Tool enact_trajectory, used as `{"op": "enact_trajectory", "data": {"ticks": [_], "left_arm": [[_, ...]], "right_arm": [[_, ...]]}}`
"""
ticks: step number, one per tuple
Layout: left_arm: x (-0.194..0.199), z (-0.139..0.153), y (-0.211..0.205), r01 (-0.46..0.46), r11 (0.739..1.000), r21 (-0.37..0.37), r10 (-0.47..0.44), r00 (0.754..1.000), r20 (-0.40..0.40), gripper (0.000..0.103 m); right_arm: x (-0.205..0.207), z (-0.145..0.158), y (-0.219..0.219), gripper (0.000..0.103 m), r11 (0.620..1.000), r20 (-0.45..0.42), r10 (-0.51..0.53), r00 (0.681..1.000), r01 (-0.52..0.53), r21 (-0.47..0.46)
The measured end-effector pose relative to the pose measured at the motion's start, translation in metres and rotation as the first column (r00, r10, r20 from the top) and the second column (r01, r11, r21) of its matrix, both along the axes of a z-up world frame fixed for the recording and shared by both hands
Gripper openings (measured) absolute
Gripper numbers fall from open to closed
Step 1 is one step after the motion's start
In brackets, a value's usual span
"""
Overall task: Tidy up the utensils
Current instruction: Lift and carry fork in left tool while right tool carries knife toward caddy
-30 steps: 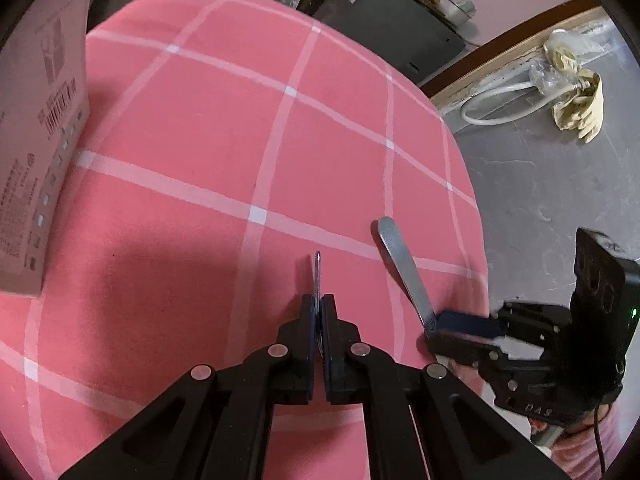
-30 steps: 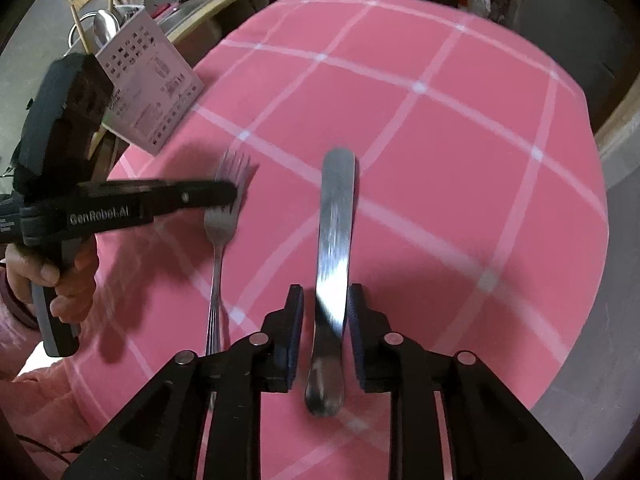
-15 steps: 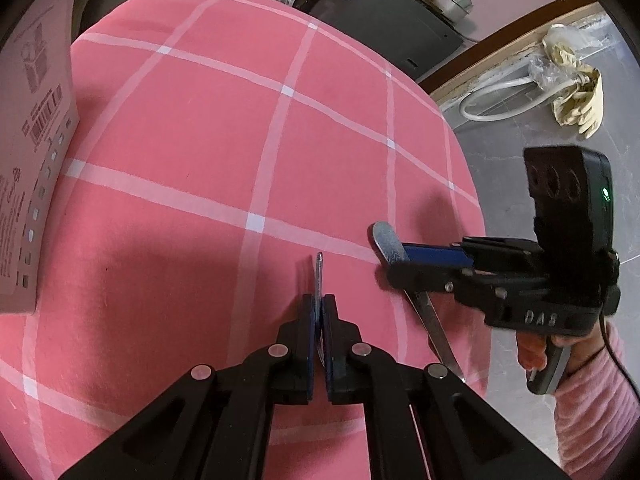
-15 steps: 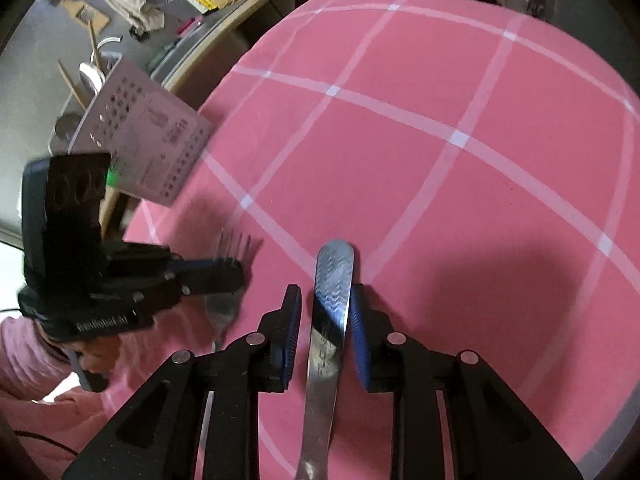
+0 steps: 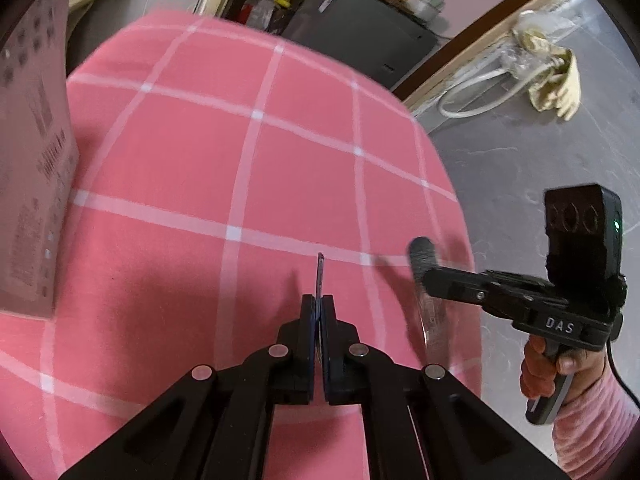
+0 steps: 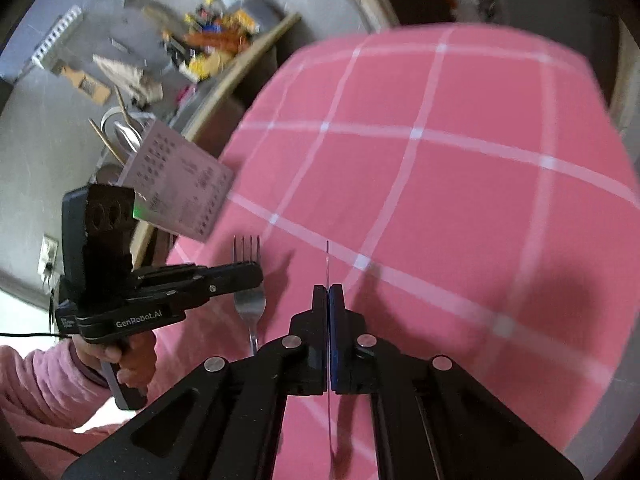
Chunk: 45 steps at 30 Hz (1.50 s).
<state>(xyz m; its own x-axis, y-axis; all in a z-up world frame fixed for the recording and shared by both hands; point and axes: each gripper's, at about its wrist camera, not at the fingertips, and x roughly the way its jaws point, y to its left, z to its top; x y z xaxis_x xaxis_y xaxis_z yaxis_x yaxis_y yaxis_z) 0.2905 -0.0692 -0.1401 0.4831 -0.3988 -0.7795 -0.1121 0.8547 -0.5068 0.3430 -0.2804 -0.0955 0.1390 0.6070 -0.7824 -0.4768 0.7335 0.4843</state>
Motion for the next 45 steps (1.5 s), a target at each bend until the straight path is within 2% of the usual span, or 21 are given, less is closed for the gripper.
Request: {"op": "enact_trajectory", "data": {"ticks": [2, 5, 10, 16, 22, 25, 30, 35, 38, 42, 45], "left_arm": [[-0.005, 0.014, -0.001, 0.003, 1.0, 0.023, -0.004, 0.999, 0.032, 0.003], [-0.012, 0.041, -0.002, 0.01, 0.997, 0.078, -0.018, 0.996, 0.093, 0.003], [-0.025, 0.095, 0.002, 0.024, 0.98, 0.197, -0.064, 0.977, 0.201, 0.003], [-0.036, 0.157, 0.026, 0.017, 0.968, 0.249, -0.094, 0.95, 0.299, 0.003], [-0.044, 0.212, 0.075, -0.035, 0.967, 0.253, -0.06, 0.93, 0.362, 0.003], [-0.049, 0.241, 0.107, -0.074, 0.961, 0.265, -0.04, 0.915, 0.402, 0.003], [-0.064, 0.282, 0.157, -0.156, 0.937, 0.311, -0.008, 0.885, 0.466, 0.003], [-0.07, 0.298, 0.179, -0.216, 0.895, 0.389, -0.009, 0.865, 0.501, 0.003], [-0.073, 0.298, 0.182, -0.23, 0.876, 0.425, -0.021, 0.86, 0.51, 0.003], [-0.073, 0.284, 0.174, -0.246, 0.833, 0.496, -0.054, 0.856, 0.514, 0.003], [-0.071, 0.274, 0.168, -0.236, 0.817, 0.526, -0.078, 0.859, 0.507, 0.003]], "right_arm": [[-0.007, 0.012, -0.01, 0.001, 0.997, 0.059, -0.068, 0.996, 0.066, 0.034], [-0.021, 0.036, -0.021, 0.001, 0.984, 0.158, -0.169, 0.973, 0.159, 0.078], [-0.046, 0.085, -0.025, 0.001, 0.962, 0.318, -0.27, 0.909, 0.245, 0.118], [-0.062, 0.147, -0.001, 0.001, 0.947, 0.466, -0.32, 0.825, 0.279, 0.156], [-0.069, 0.212, 0.037, 0.001, 0.943, 0.562, -0.333, 0.757, 0.268, 0.198], [-0.07, 0.239, 0.06, 0.001, 0.943, 0.59, -0.333, 0.735, 0.253, 0.216], [-0.066, 0.263, 0.105, 0.001, 0.947, 0.619, -0.319, 0.718, 0.211, 0.243], [-0.067, 0.264, 0.142, 0.001, 0.955, 0.626, -0.288, 0.725, 0.167, 0.246], [-0.067, 0.253, 0.157, 0.001, 0.961, 0.622, -0.26, 0.738, 0.138, 0.238], [-0.068, 0.233, 0.176, 0.001, 0.969, 0.613, -0.223, 0.758, 0.108, 0.22], [-0.067, 0.218, 0.183, 0.001, 0.973, 0.6, -0.208, 0.772, 0.101, 0.207]]}}
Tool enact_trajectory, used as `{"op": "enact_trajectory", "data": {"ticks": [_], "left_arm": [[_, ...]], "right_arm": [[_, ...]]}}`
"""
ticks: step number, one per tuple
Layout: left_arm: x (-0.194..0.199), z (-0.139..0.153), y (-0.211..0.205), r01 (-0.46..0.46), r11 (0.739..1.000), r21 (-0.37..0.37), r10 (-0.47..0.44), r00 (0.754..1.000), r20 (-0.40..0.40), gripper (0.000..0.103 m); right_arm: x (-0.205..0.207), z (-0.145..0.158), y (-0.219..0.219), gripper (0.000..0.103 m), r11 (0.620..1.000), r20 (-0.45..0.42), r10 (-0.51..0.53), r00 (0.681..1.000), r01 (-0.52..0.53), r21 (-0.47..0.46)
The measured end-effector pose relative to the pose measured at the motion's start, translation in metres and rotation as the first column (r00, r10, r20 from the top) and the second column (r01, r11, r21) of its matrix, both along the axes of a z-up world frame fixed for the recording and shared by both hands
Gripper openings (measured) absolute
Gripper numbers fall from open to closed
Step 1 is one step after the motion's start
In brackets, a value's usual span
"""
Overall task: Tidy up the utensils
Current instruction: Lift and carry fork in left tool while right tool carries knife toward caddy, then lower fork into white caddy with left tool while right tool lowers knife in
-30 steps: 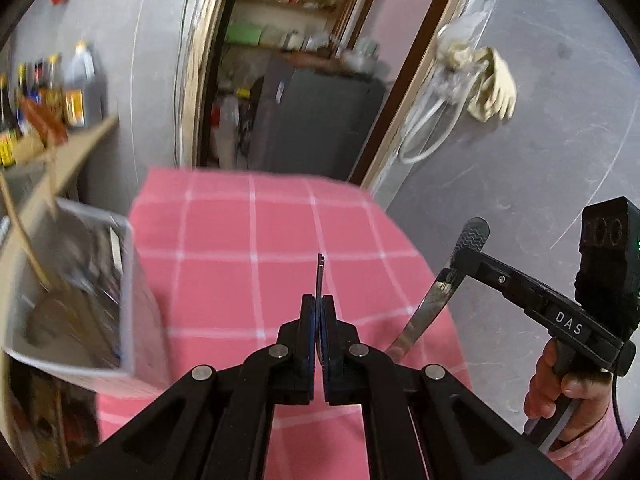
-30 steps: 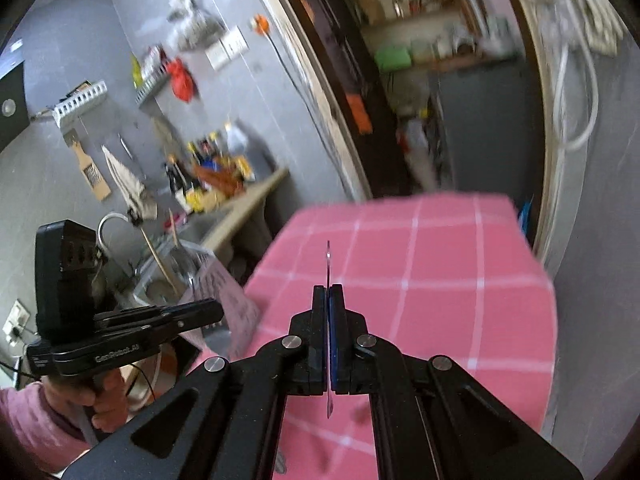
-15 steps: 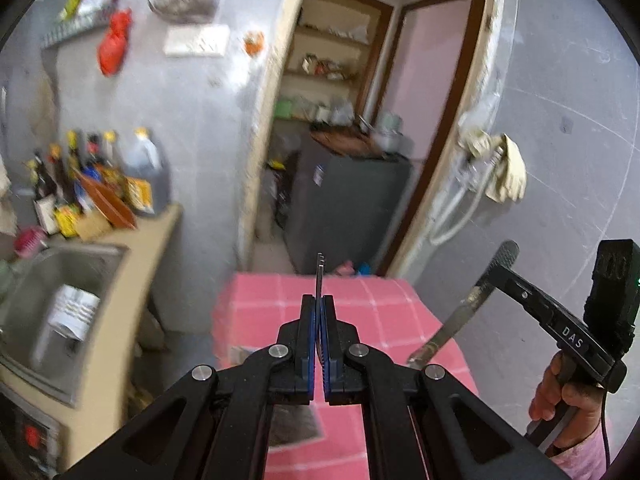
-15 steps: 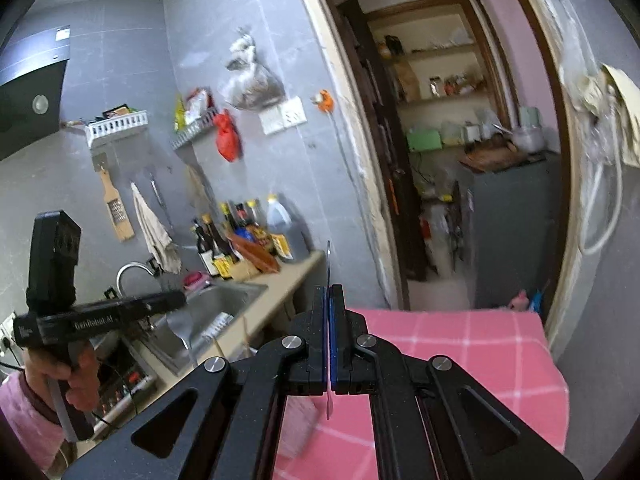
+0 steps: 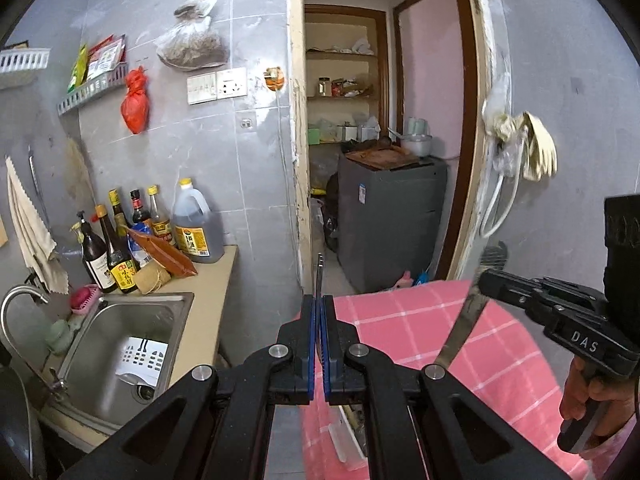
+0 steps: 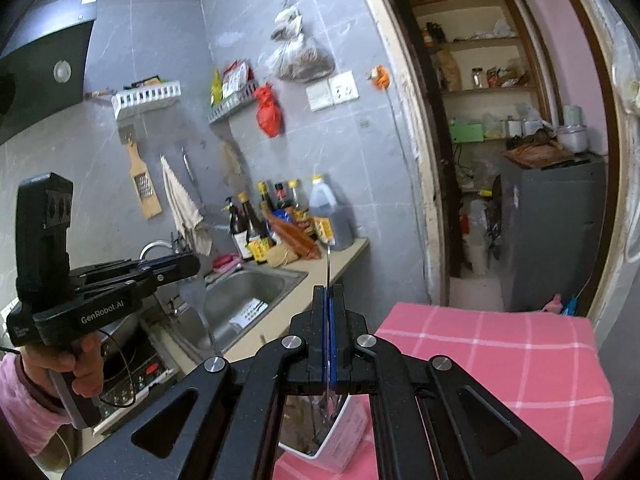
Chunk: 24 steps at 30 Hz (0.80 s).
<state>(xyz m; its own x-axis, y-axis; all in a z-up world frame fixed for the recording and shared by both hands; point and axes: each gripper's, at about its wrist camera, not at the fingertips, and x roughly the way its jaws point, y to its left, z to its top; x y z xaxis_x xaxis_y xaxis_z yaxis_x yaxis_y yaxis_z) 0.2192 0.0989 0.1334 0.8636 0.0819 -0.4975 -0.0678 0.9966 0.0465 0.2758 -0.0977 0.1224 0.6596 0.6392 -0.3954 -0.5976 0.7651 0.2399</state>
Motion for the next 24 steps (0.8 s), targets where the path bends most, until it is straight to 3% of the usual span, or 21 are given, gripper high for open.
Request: {"op": "enact_trajectory", "data": {"ticks": [9, 18, 24], "left_arm": [[-0.002, -0.024, -0.018, -0.01, 0.997, 0.078, 0.008, 1.0, 0.02, 0.003], [-0.003, -0.058, -0.012, -0.009, 1.0, 0.01, 0.009, 1.0, 0.023, 0.003], [-0.007, -0.07, -0.018, 0.0, 0.999, 0.048, -0.002, 0.999, 0.042, 0.003]], "right_arm": [[-0.004, -0.039, 0.013, 0.001, 0.998, -0.03, 0.039, 0.999, -0.04, -0.038], [-0.009, -0.068, 0.018, 0.001, 0.995, -0.051, 0.065, 0.997, -0.069, -0.069], [-0.011, -0.08, 0.021, 0.001, 0.994, -0.065, 0.062, 0.996, -0.068, -0.09]]}}
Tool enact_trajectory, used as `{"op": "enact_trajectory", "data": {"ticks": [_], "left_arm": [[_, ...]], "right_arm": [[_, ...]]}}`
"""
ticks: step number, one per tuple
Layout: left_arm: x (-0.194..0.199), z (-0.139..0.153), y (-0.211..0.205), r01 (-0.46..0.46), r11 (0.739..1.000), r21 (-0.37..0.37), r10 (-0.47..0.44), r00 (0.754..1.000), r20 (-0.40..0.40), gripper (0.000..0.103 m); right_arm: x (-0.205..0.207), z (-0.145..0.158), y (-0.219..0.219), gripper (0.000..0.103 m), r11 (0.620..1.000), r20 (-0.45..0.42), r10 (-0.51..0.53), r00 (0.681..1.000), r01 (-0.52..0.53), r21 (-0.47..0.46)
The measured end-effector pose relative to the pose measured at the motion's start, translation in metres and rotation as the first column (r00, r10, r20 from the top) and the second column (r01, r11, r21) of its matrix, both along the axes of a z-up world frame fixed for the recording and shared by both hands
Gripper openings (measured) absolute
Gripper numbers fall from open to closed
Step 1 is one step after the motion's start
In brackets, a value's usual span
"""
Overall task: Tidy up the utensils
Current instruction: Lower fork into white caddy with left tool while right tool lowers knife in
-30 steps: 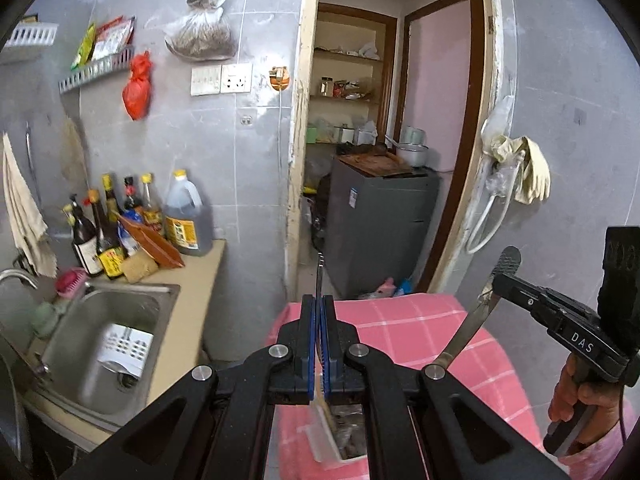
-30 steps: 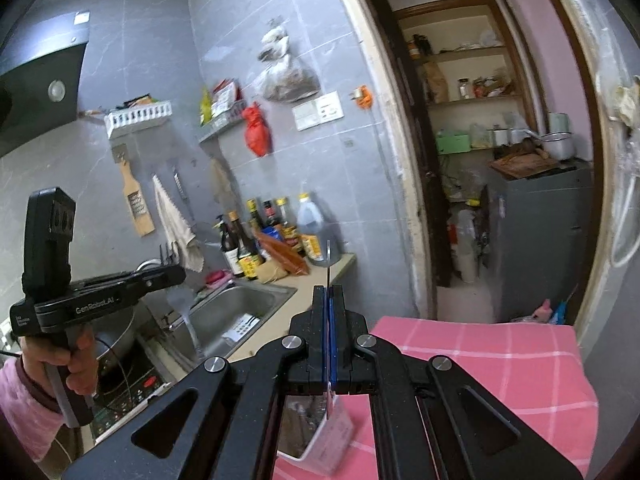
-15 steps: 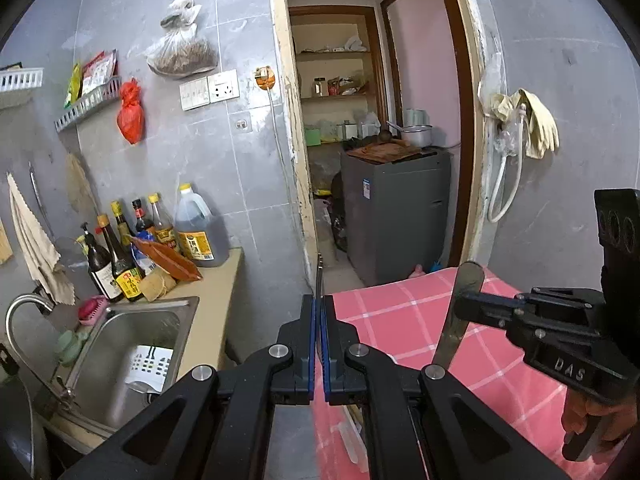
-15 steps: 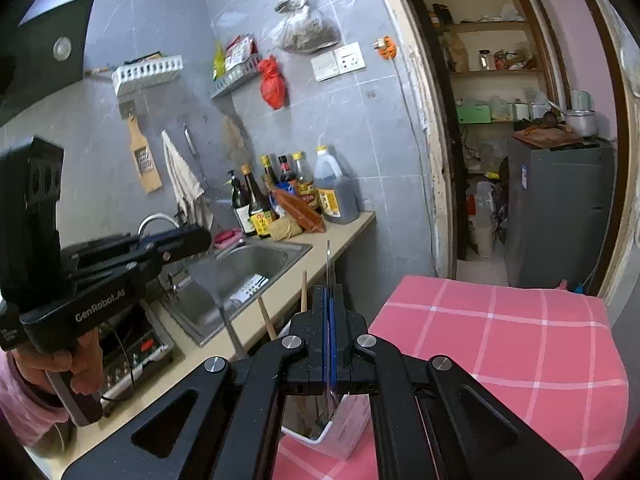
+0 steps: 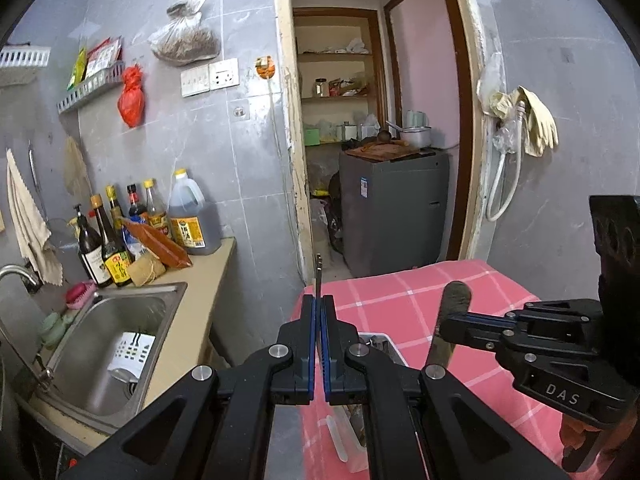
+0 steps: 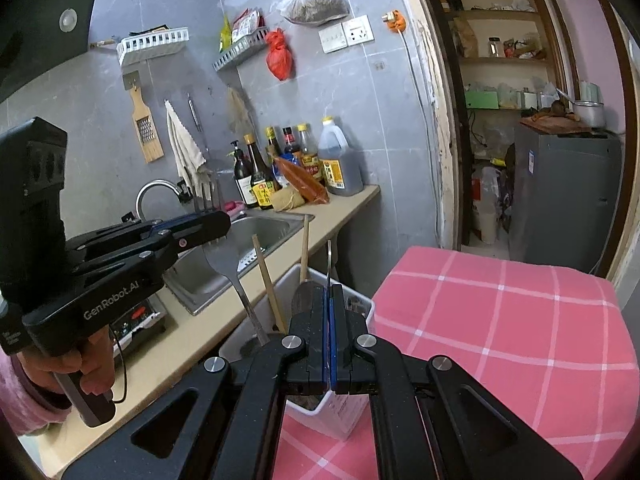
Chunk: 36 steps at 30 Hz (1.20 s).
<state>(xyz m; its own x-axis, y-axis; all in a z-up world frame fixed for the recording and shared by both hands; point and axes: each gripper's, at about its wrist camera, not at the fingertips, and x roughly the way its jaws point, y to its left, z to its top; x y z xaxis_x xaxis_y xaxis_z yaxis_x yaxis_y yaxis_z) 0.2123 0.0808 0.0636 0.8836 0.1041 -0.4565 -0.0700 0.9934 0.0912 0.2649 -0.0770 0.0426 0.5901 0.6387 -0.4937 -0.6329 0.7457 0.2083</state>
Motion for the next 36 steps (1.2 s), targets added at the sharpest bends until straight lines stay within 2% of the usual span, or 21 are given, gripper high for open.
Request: {"op": "enact_trajectory", "data": {"ticks": [3, 10, 16, 21, 28, 36], "left_arm": [[0.0, -0.007, -0.003, 0.016, 1.0, 0.0, -0.016, 1.0, -0.019, 0.003], [0.002, -0.017, 0.009, 0.019, 0.992, -0.128, -0.028, 0.997, -0.072, 0.004], [0.002, -0.022, 0.009, 0.035, 0.987, -0.16, -0.051, 0.994, -0.097, 0.005], [0.0, -0.023, 0.014, 0.033, 0.975, -0.221, -0.058, 0.992, -0.11, 0.007], [-0.003, -0.023, 0.02, 0.014, 0.963, -0.269, -0.048, 0.992, -0.12, 0.008], [-0.011, -0.02, 0.021, 0.006, 0.957, -0.291, -0.04, 0.993, -0.111, 0.018]], "right_arm": [[-0.003, -0.004, 0.004, 0.001, 1.0, 0.003, 0.007, 1.0, -0.007, -0.022], [-0.005, -0.011, 0.003, 0.002, 1.0, -0.023, 0.0, 1.0, -0.001, -0.016], [-0.008, -0.016, 0.004, 0.002, 1.0, -0.036, -0.005, 0.999, 0.005, -0.021], [-0.011, -0.015, 0.0, 0.002, 1.0, -0.038, -0.017, 0.999, 0.017, -0.013], [-0.013, -0.011, -0.011, 0.002, 0.999, -0.03, -0.046, 0.998, 0.046, -0.004], [-0.02, -0.004, -0.02, 0.002, 0.997, -0.016, -0.077, 0.997, 0.077, 0.007]]}}
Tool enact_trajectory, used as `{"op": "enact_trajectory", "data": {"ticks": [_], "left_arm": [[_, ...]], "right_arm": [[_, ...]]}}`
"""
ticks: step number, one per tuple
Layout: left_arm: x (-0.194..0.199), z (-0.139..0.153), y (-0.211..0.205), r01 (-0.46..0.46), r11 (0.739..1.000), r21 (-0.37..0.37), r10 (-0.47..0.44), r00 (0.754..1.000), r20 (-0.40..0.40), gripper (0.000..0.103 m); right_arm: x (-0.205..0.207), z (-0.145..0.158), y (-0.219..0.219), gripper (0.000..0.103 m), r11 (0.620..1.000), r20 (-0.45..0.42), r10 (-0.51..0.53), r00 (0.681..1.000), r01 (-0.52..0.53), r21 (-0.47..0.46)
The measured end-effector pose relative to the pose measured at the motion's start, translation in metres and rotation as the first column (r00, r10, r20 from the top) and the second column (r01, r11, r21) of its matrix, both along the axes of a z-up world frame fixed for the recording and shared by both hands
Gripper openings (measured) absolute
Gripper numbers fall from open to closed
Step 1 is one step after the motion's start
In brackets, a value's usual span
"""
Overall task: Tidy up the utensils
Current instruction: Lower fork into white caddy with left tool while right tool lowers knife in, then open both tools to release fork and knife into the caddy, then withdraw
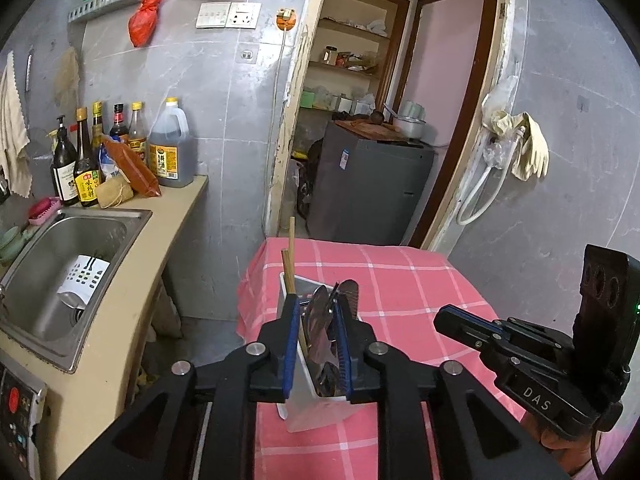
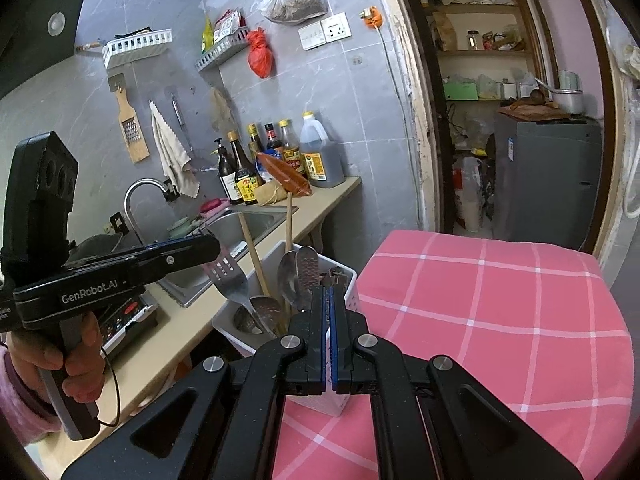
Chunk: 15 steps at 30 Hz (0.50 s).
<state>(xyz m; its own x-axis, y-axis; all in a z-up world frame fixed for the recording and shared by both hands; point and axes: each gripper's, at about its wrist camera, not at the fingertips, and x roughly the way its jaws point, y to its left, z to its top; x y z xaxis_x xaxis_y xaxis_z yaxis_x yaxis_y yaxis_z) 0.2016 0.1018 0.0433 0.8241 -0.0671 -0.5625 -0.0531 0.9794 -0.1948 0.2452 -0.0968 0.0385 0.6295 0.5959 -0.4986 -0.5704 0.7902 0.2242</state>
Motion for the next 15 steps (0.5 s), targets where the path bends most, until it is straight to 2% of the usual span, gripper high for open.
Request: {"op": "enact_trajectory", "data": {"ticks": [5, 8, 10, 15], "left_arm": [[-0.007, 0.004, -0.003, -0.002, 1.0, -0.003, 0.002, 1.0, 0.015, 0.024], [-0.013, 0.007, -0.004, -0.009, 1.0, -0.005, 0.009, 0.999, 0.03, 0.027], [-0.016, 0.009, -0.005, -0.012, 1.0, -0.01, 0.013, 0.999, 0.037, 0.029], [-0.026, 0.014, -0.007, -0.022, 0.999, -0.025, 0.024, 0.998, 0.064, 0.043]], "right_arm": [[-0.005, 0.006, -0.006, 0.003, 1.0, 0.016, -0.023, 1.0, 0.023, 0.01], [-0.01, 0.01, -0.014, 0.017, 0.999, 0.025, -0.044, 0.999, 0.043, 0.022], [-0.013, 0.013, -0.021, 0.029, 0.998, 0.03, -0.055, 0.998, 0.054, 0.035], [-0.024, 0.02, -0.039, 0.037, 0.994, 0.037, -0.097, 0.995, 0.095, 0.049]]}}
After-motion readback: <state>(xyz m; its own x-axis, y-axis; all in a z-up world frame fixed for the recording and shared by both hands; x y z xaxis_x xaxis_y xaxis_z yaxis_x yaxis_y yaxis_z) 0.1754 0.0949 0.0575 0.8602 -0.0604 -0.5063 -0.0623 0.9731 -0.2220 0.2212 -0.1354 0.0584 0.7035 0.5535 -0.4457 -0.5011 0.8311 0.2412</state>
